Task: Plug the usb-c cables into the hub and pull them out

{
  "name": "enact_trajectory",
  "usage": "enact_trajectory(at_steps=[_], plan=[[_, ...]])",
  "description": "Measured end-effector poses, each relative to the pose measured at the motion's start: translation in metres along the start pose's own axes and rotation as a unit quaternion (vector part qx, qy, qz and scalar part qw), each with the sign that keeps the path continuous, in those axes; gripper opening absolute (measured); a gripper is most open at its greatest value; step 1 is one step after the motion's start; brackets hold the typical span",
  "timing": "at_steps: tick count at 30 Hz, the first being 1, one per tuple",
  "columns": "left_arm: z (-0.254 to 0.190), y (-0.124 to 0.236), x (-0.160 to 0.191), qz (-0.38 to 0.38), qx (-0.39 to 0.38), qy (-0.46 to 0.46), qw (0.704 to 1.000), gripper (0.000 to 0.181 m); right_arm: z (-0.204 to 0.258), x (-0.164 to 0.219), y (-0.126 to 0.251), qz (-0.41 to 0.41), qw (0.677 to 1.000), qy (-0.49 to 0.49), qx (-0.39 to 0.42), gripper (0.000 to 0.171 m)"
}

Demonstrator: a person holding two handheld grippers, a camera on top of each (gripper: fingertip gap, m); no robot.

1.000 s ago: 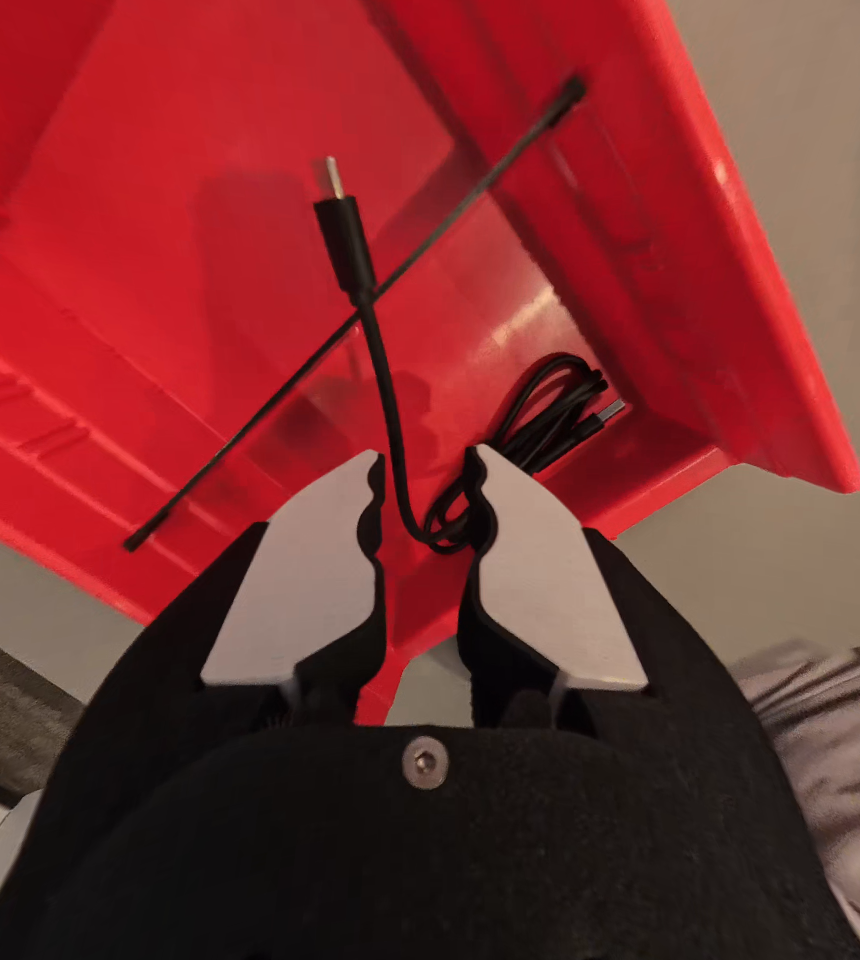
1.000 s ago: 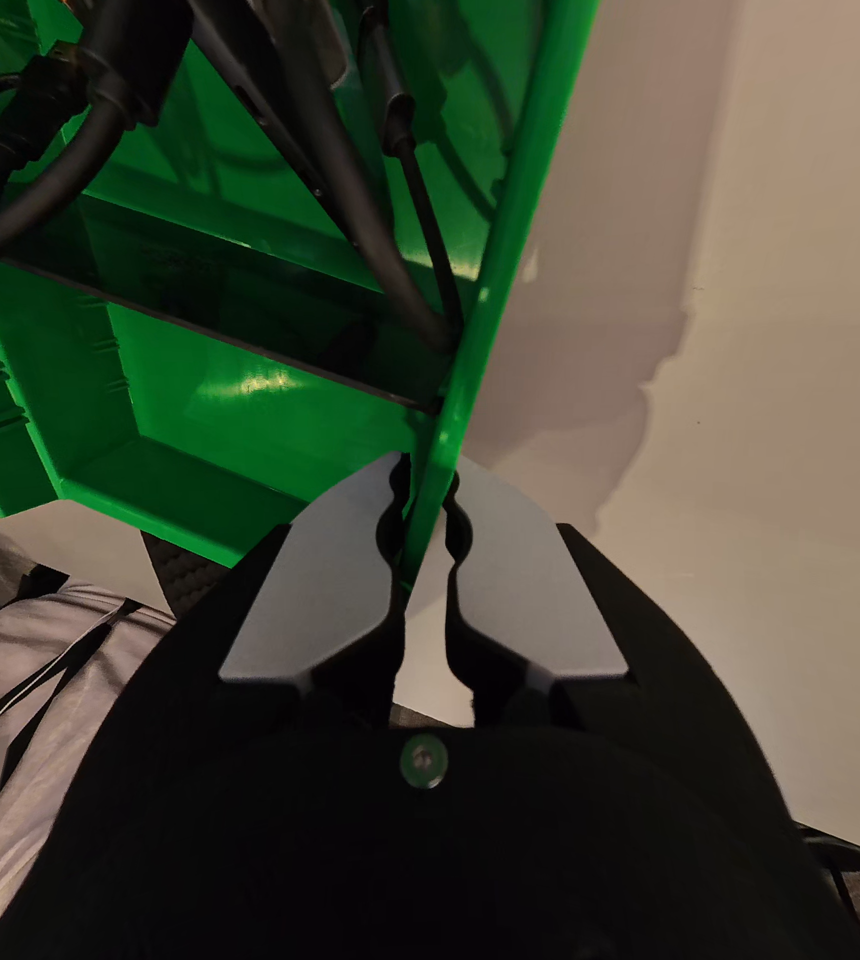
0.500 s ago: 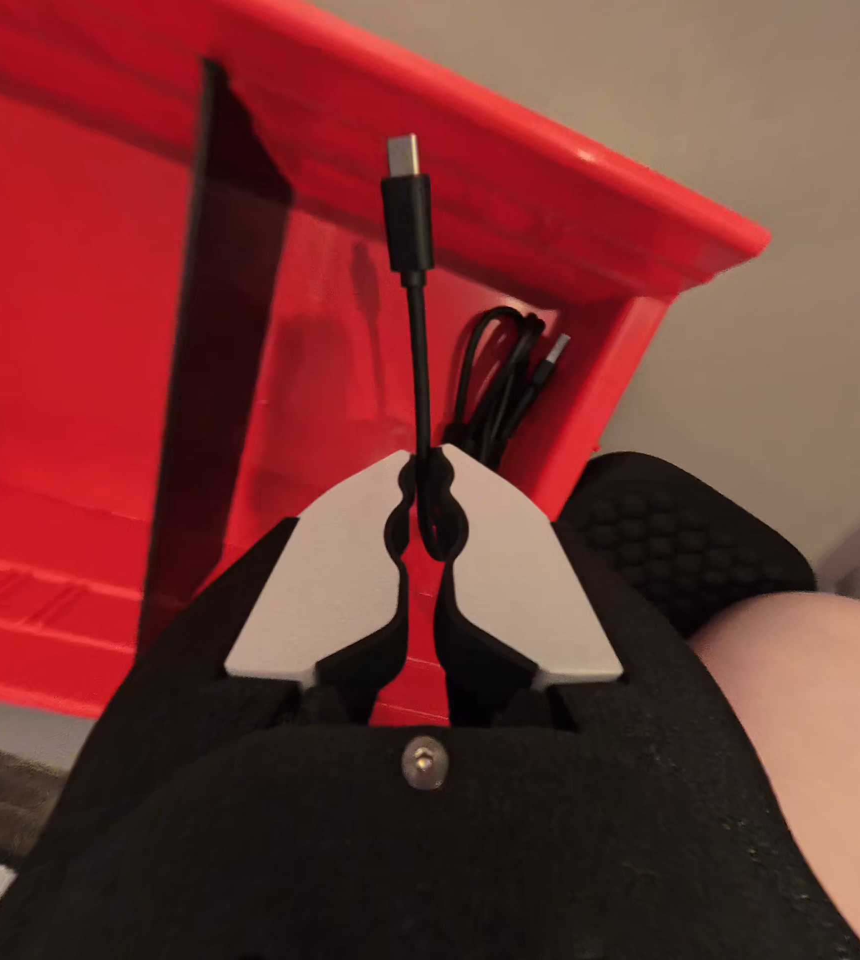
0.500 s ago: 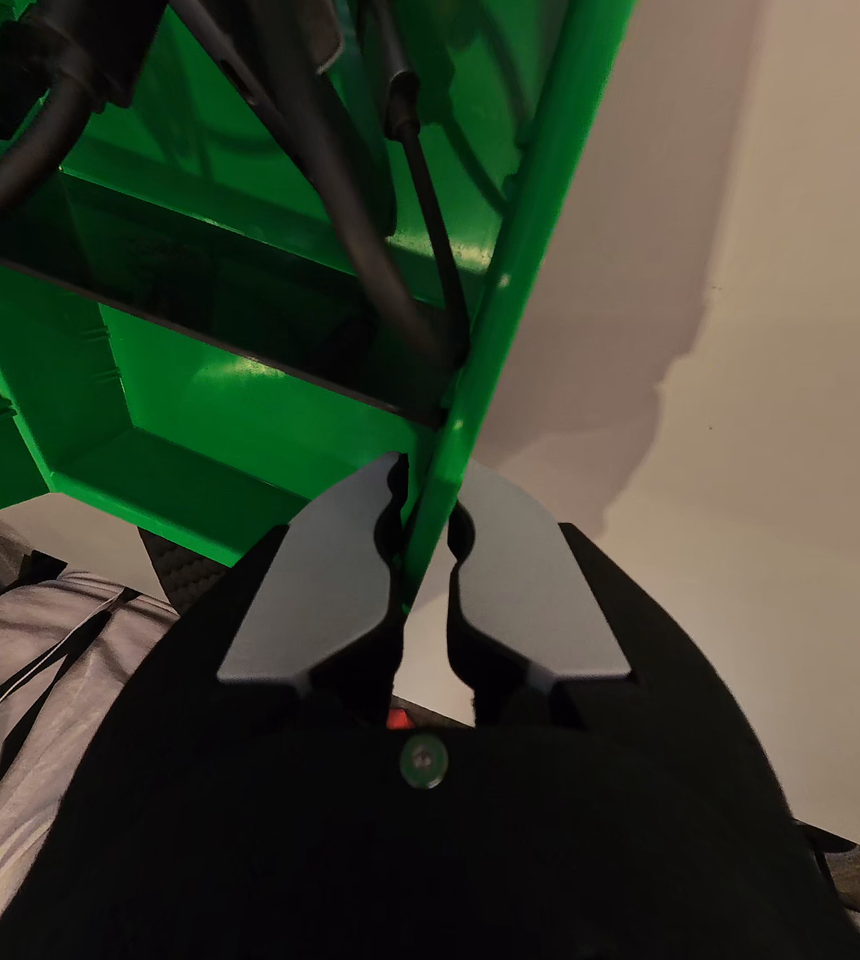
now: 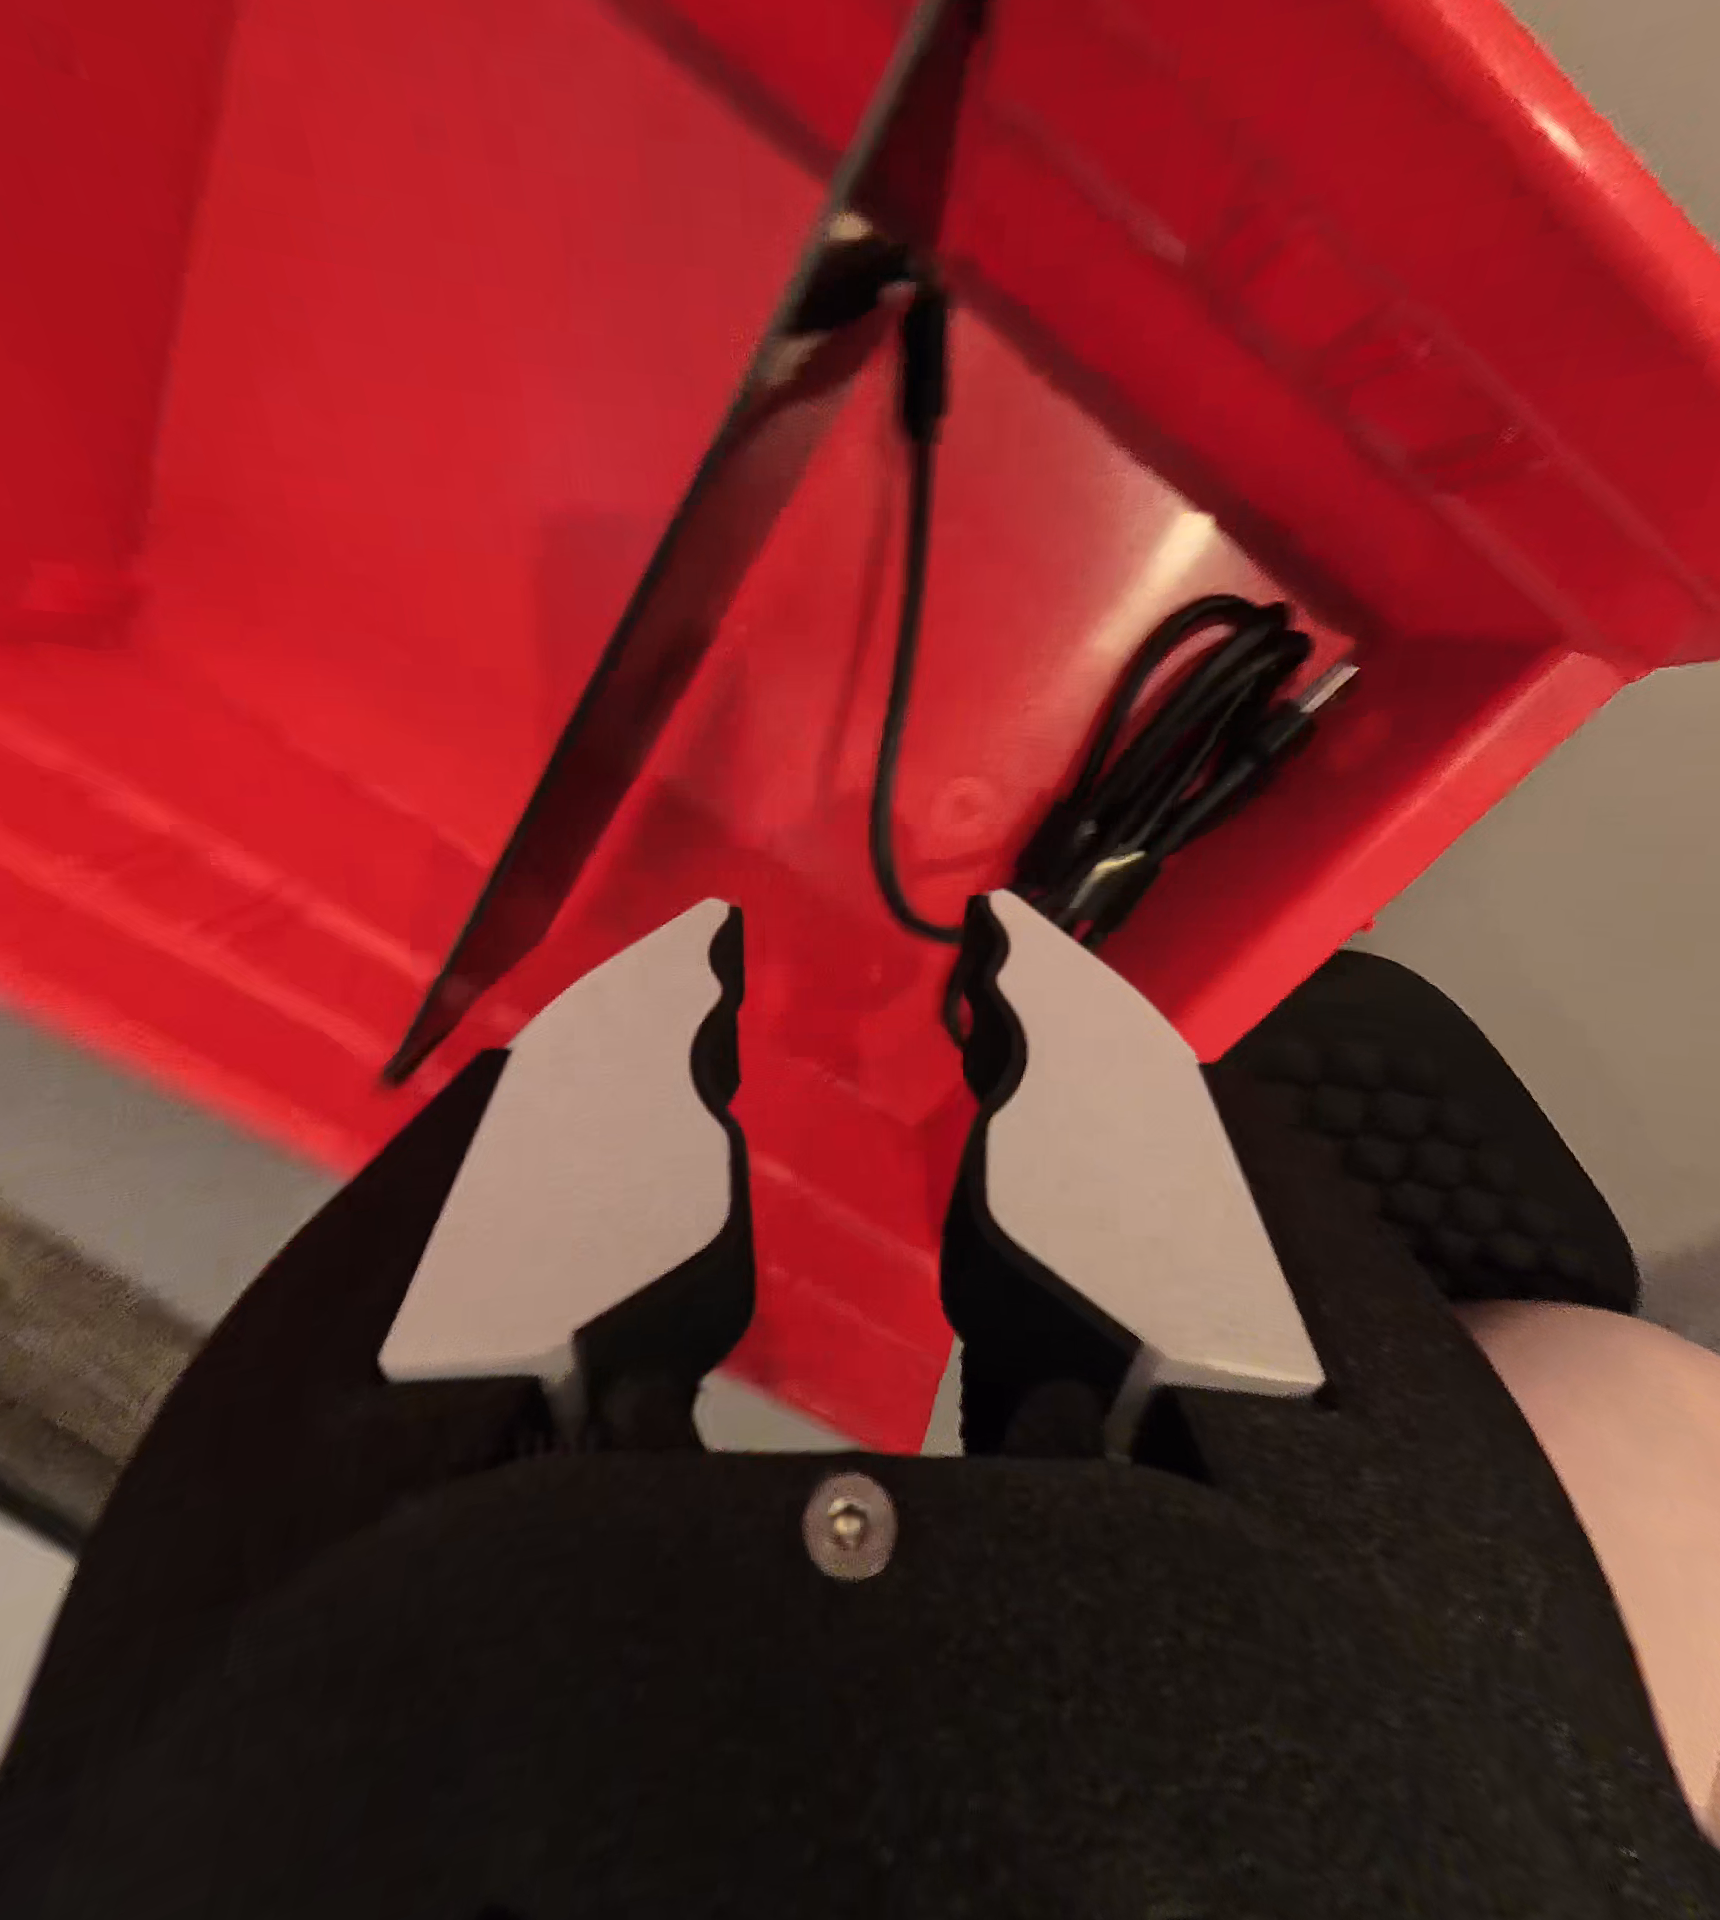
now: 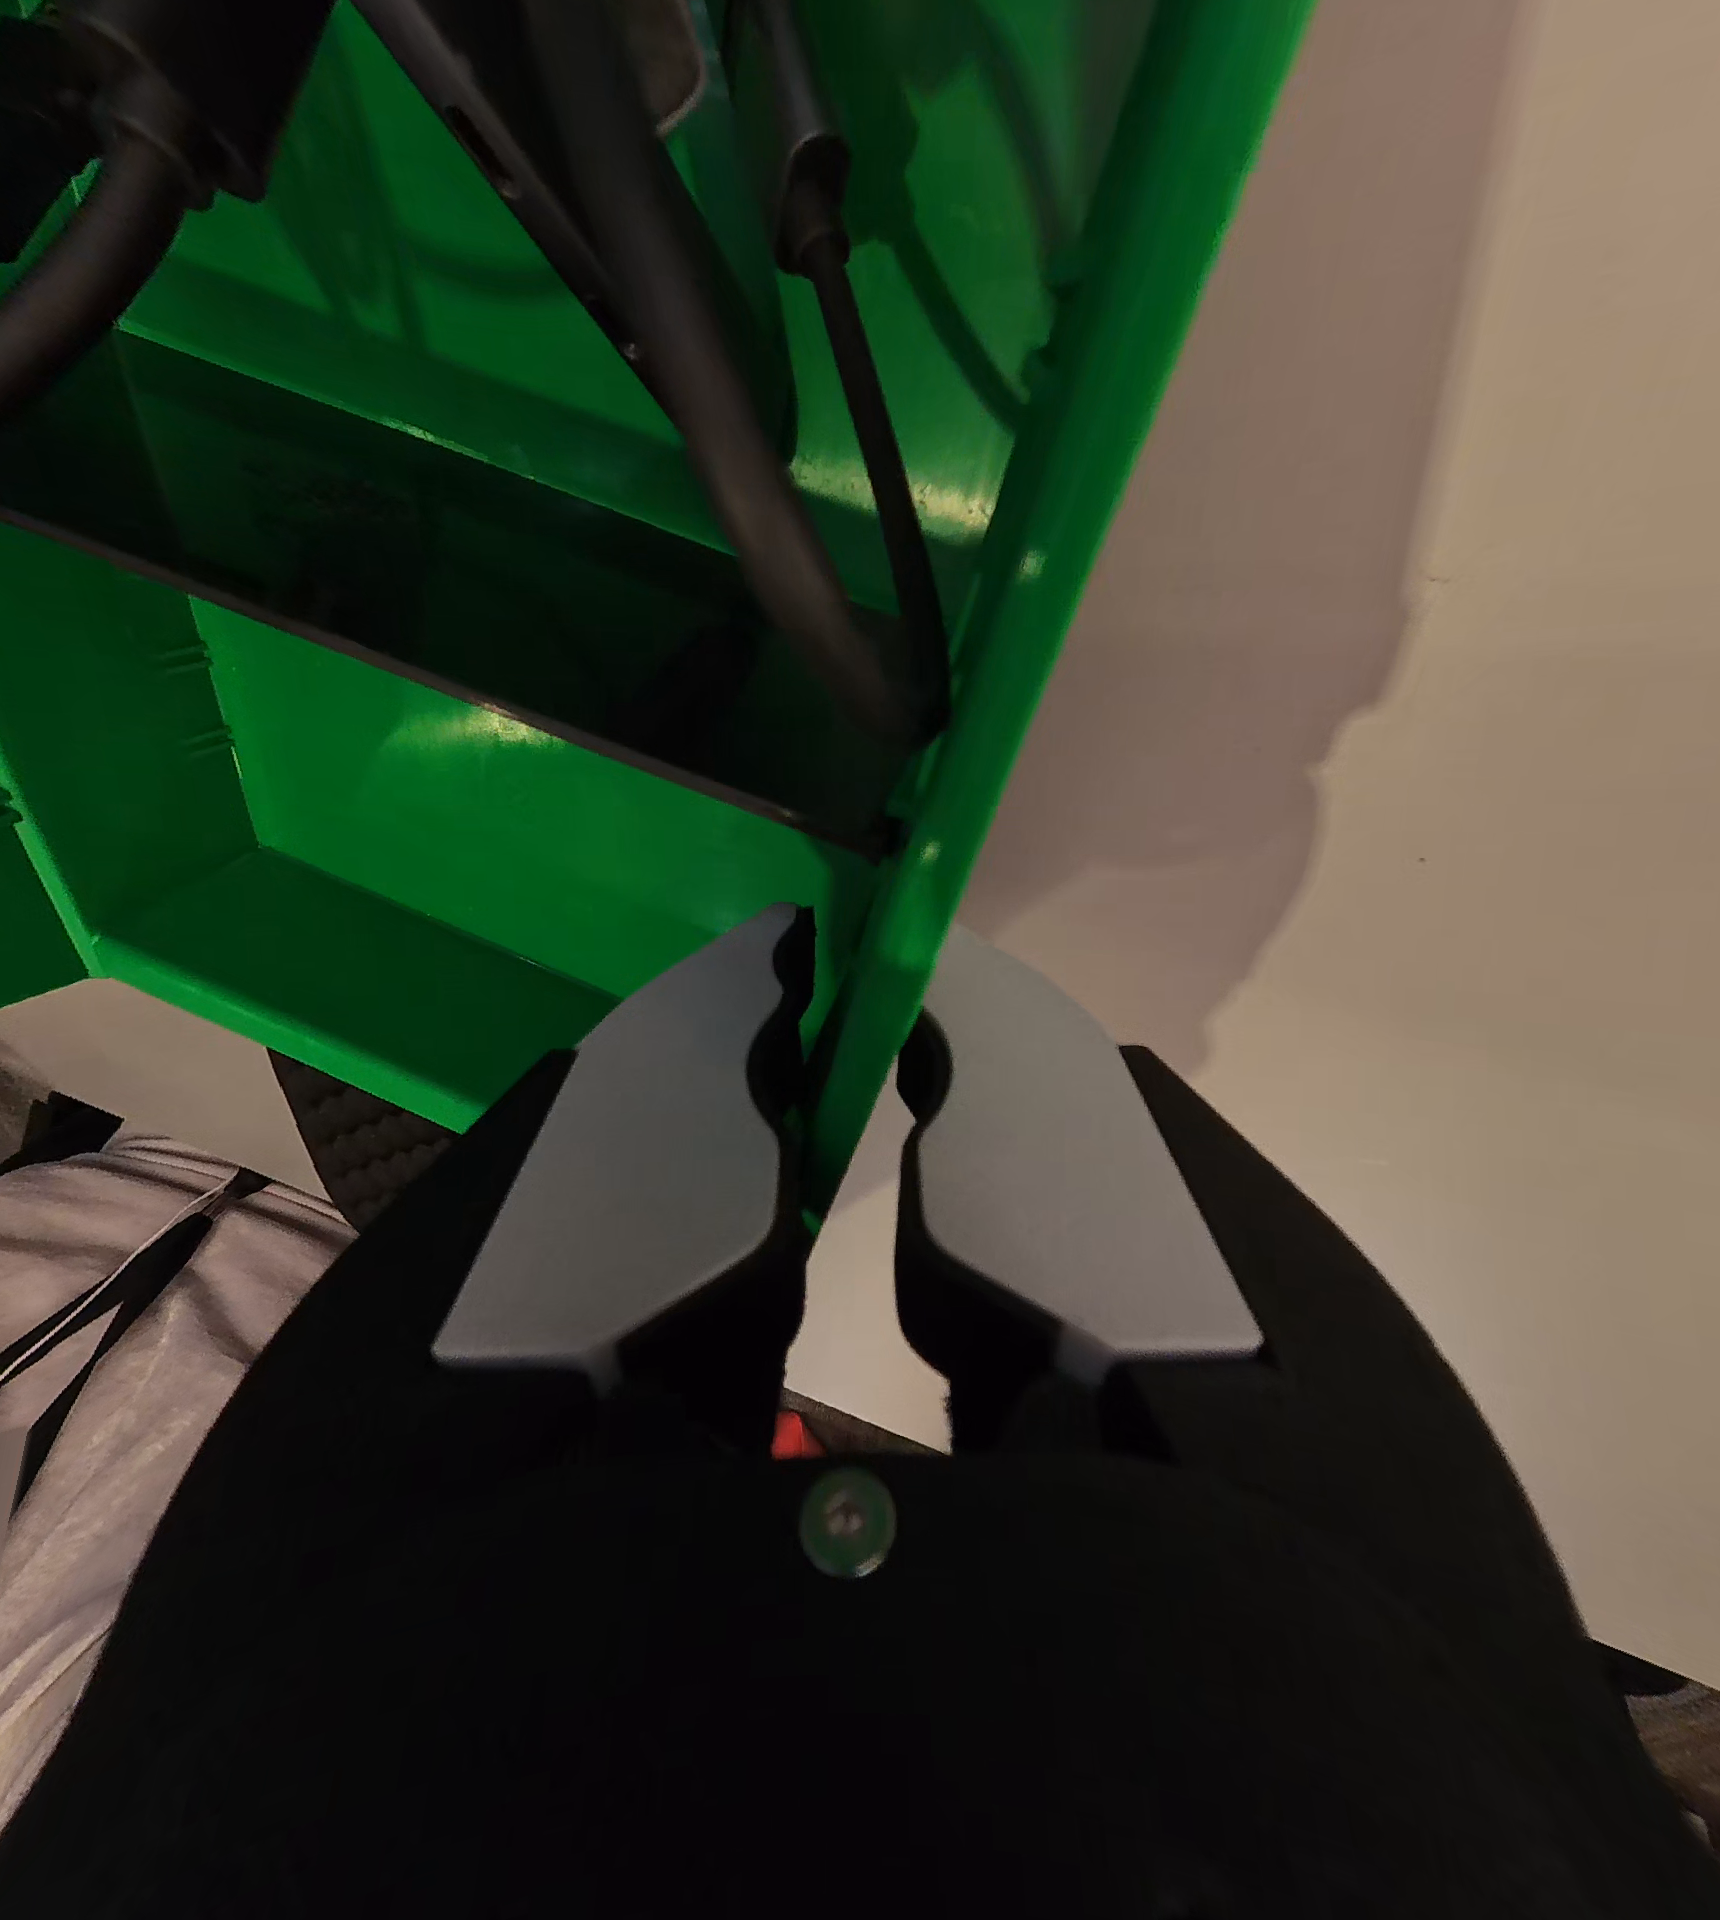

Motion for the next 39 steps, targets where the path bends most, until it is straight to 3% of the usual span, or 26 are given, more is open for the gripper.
enact_trajectory(at_steps=[3,5,8,13,16,19,22,39], plan=[[0.019,0.036,0.019,-0.029,-0.093,0.083,0.992,0.049,0.000,0.000,0.000,-0.001,1.000,0.001,-0.003,0.015],[0.023,0.046,0.039,-0.024,-0.096,0.163,0.982,0.054,0.000,0.000,-0.001,0.001,1.000,0.001,-0.004,0.015],[0.034,0.034,0.067,0.022,-0.079,0.233,0.969,0.063,0.000,0.000,-0.001,0.003,1.000,0.003,-0.002,0.015],[0.055,0.008,0.084,0.053,-0.037,0.311,0.948,0.055,0.000,0.000,-0.001,0.002,1.000,0.004,-0.004,0.015],[0.057,-0.009,0.083,0.066,-0.002,0.315,0.947,0.048,0.000,-0.001,-0.001,0.004,1.000,0.006,-0.002,0.015],[0.044,-0.023,0.075,0.084,0.072,0.299,0.948,0.017,0.000,-0.001,-0.002,0.017,0.999,0.016,0.023,0.013],[0.047,-0.024,0.073,0.104,0.045,0.285,0.952,0.014,0.012,-0.004,-0.005,0.036,0.999,0.025,0.032,0.014],[0.004,-0.029,0.026,0.188,-0.007,0.171,0.967,0.032,0.119,-0.032,-0.036,0.129,0.986,0.096,0.053,0.015]])
Point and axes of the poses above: each gripper's, where its closed fingertips meet, y back along the fingers, x out of its underside, z = x × y across the jaws, the point moved 3 cm from there along y, back along the fingers
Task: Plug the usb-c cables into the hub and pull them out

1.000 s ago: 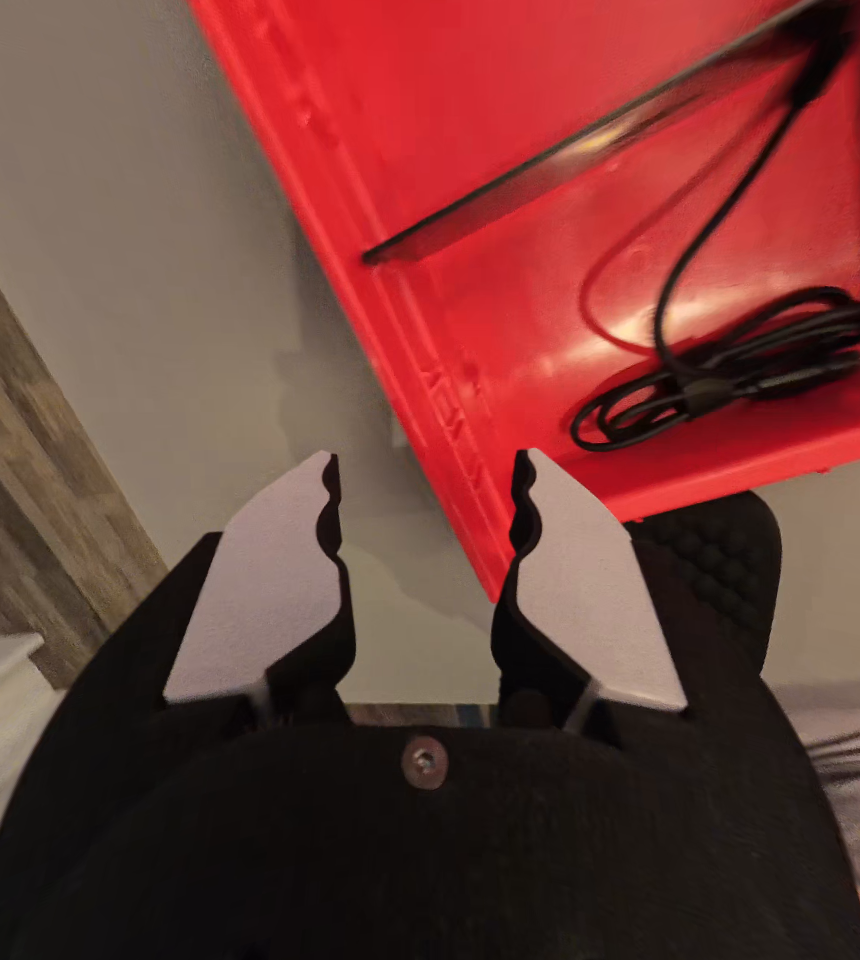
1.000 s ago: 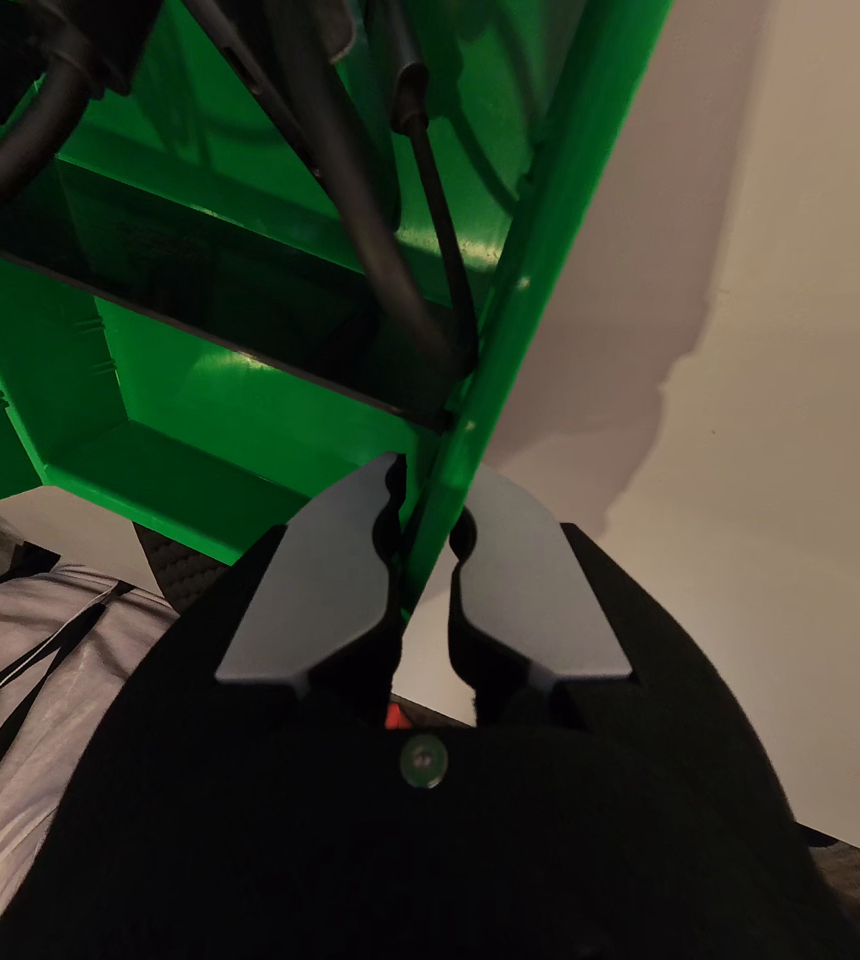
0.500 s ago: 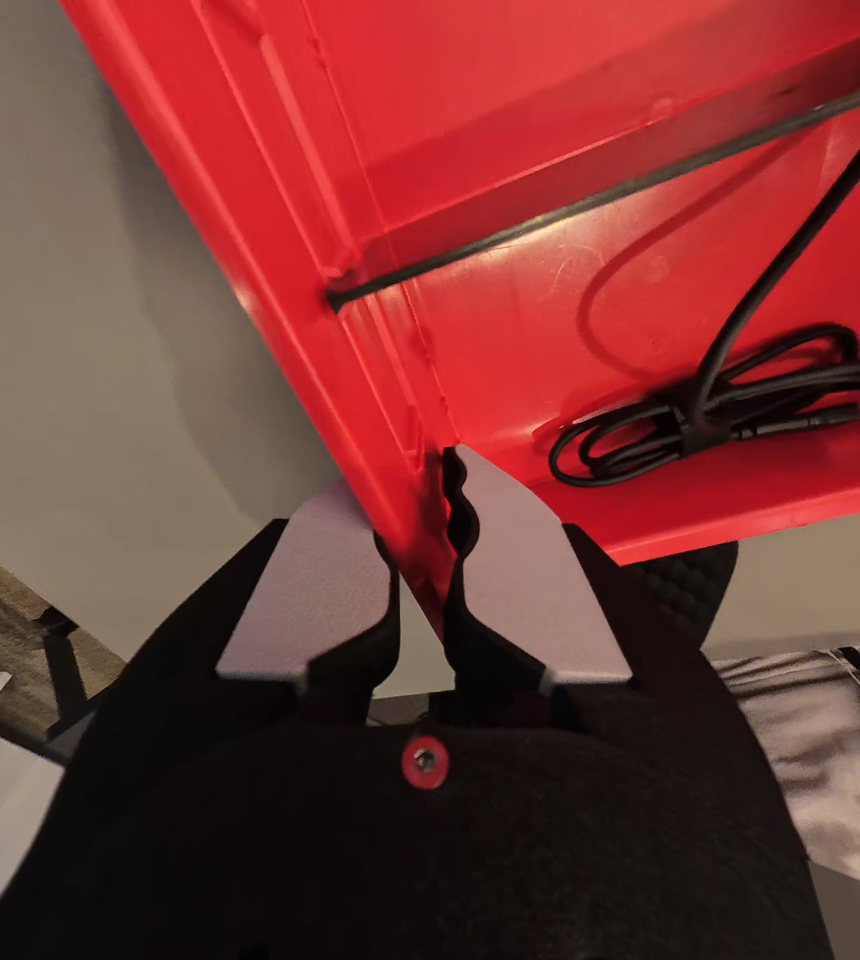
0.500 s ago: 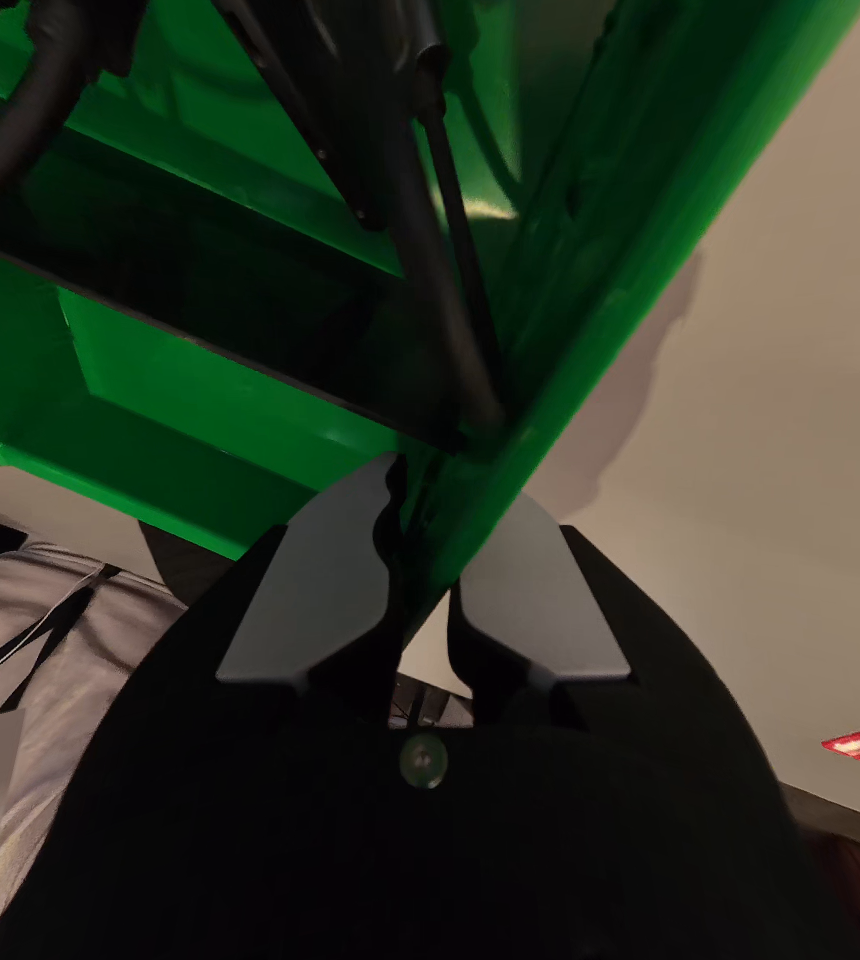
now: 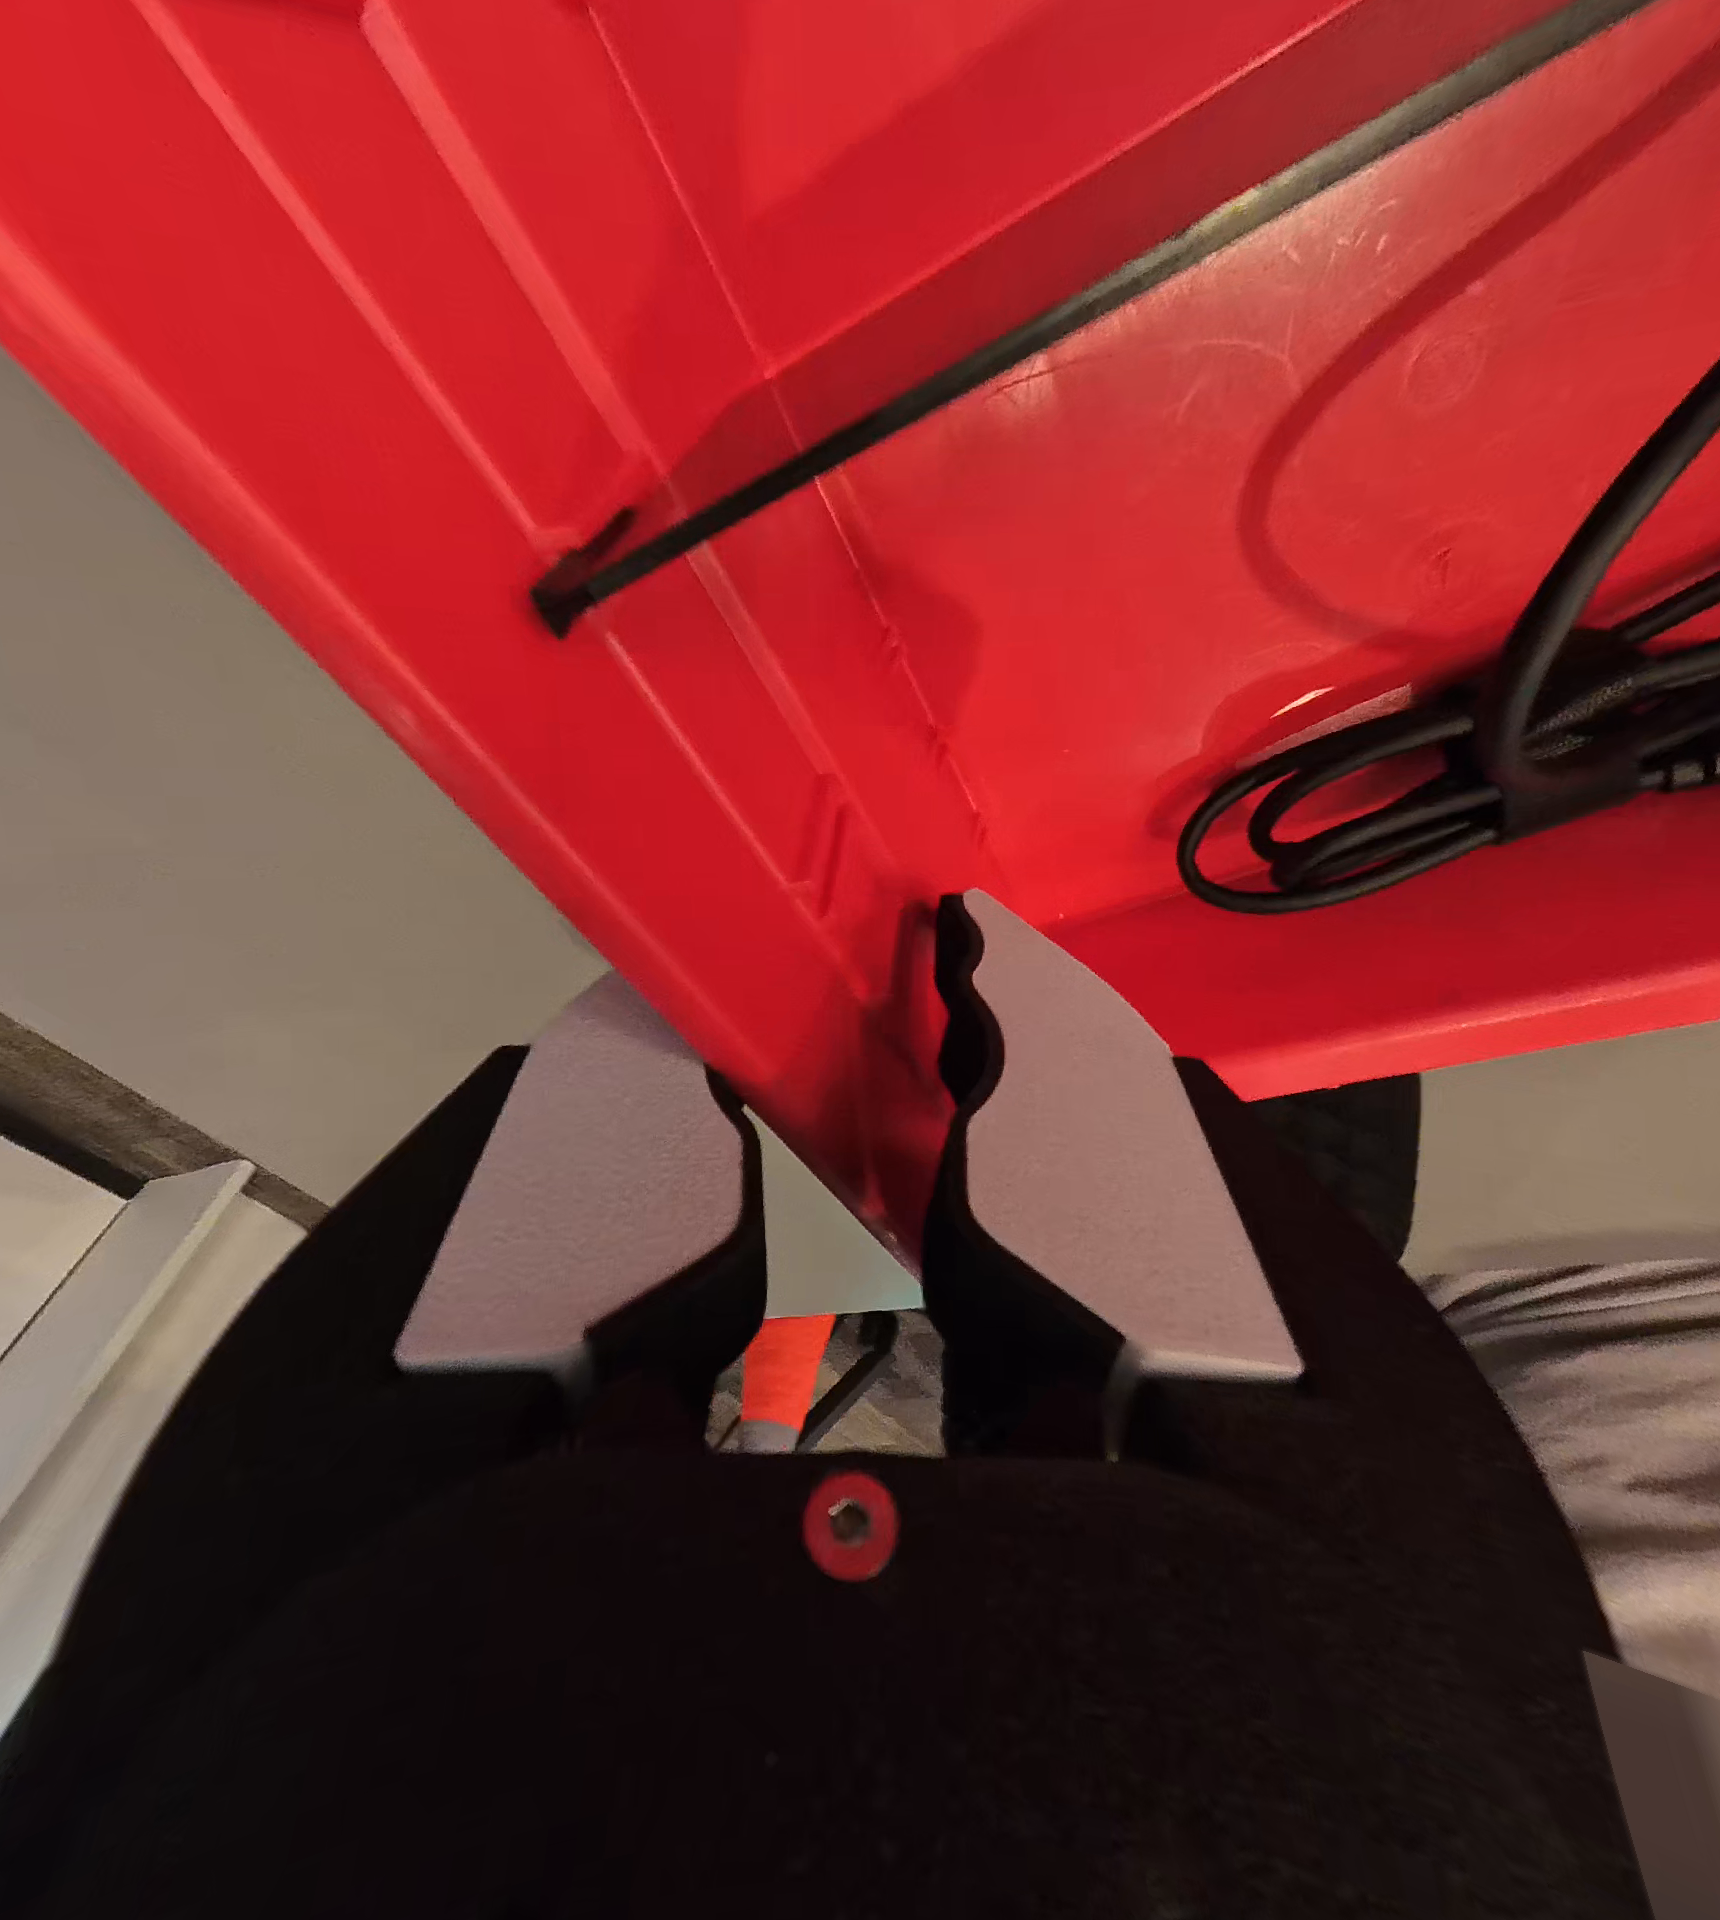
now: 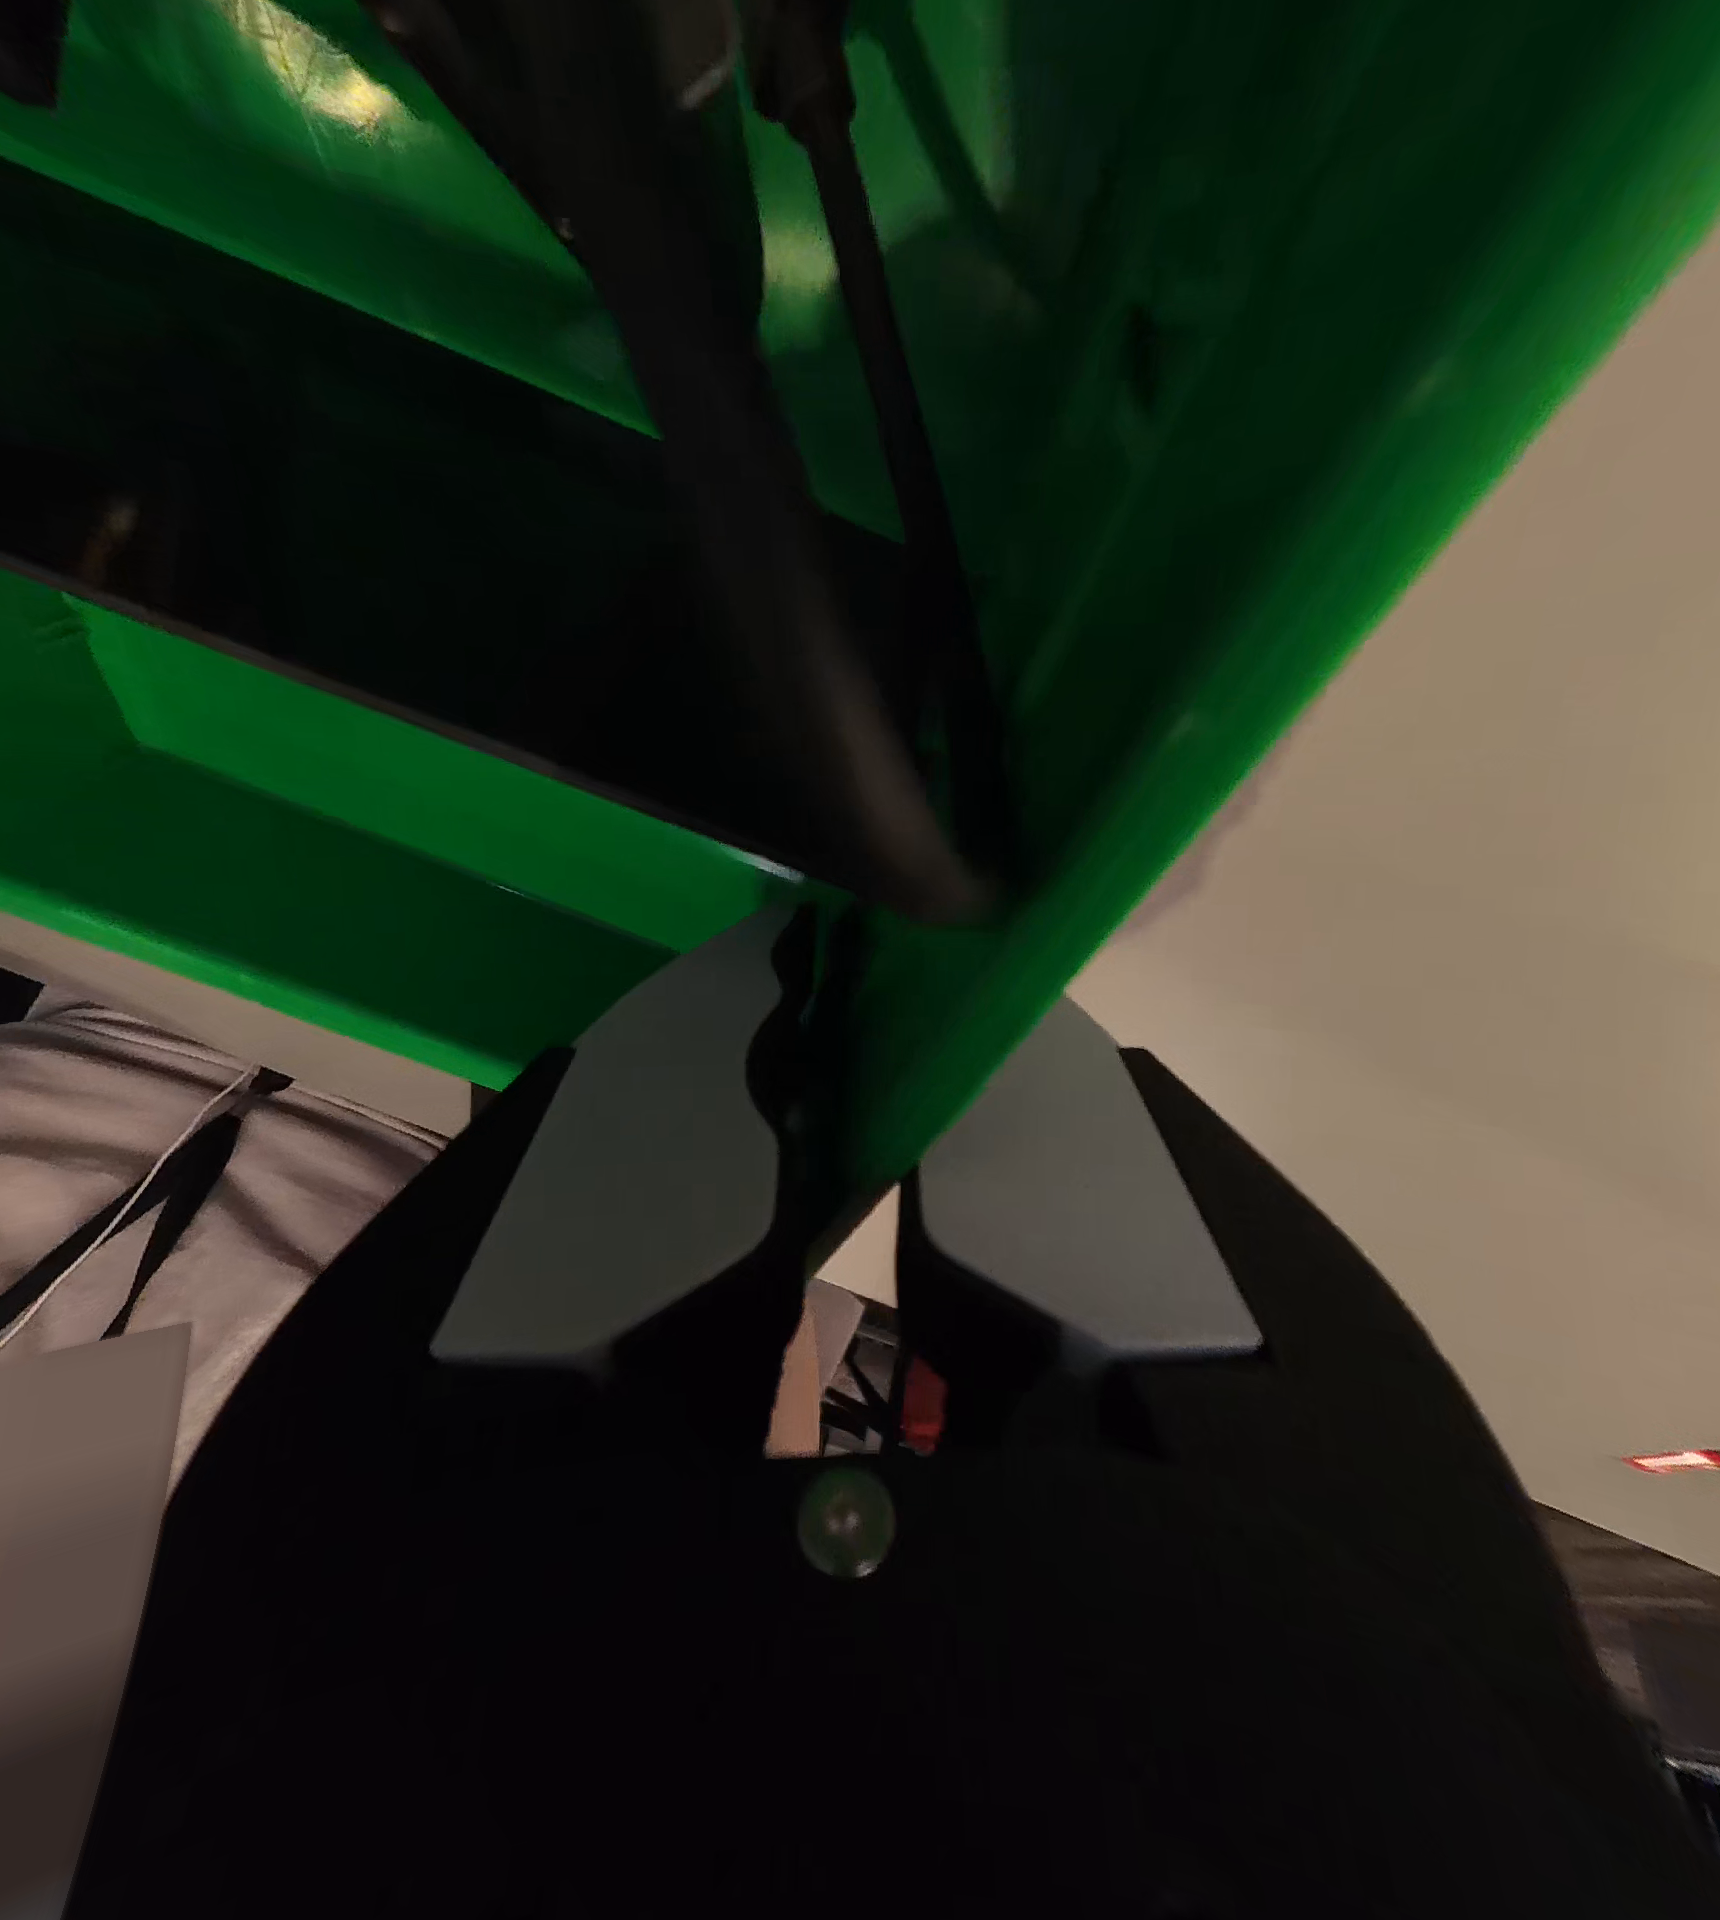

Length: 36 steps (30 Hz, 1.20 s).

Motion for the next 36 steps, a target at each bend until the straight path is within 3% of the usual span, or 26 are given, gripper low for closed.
enact_trajectory(at_steps=[6,8,11,18,23,26,29,31,36], plan=[[-0.006,0.005,-0.004,-0.024,0.025,-0.020,0.999,0.031,-0.005,-0.006,0.006,-0.021,0.999,-0.019,0.023,0.030],[0.000,0.019,-0.006,-0.072,0.028,-0.002,0.997,0.025,-0.009,-0.006,0.018,-0.056,0.997,-0.032,0.036,0.033],[0.013,0.054,-0.002,-0.167,0.001,0.032,0.985,0.029,-0.008,0.004,0.047,-0.129,0.988,-0.053,0.069,0.036],[0.010,0.139,0.013,-0.393,-0.041,0.029,0.918,0.025,0.052,0.026,0.114,-0.321,0.932,-0.003,0.169,0.038],[-0.015,0.183,0.032,-0.500,-0.044,-0.013,0.865,0.026,0.126,0.005,0.136,-0.421,0.871,0.111,0.228,0.045],[-0.032,0.203,0.043,-0.556,-0.030,-0.051,0.829,0.034,0.193,-0.016,0.126,-0.459,0.841,0.212,0.189,0.055],[-0.042,0.219,0.047,-0.602,-0.013,-0.068,0.795,0.048,0.247,-0.039,0.088,-0.431,0.847,0.280,0.132,0.057],[-0.046,0.229,0.045,-0.633,0.010,-0.061,0.772,0.068,0.262,-0.058,0.065,-0.397,0.864,0.280,0.134,0.057],[-0.051,0.236,0.037,-0.654,0.034,-0.064,0.753,0.080,0.269,-0.107,0.043,-0.388,0.894,0.190,0.120,0.057]])
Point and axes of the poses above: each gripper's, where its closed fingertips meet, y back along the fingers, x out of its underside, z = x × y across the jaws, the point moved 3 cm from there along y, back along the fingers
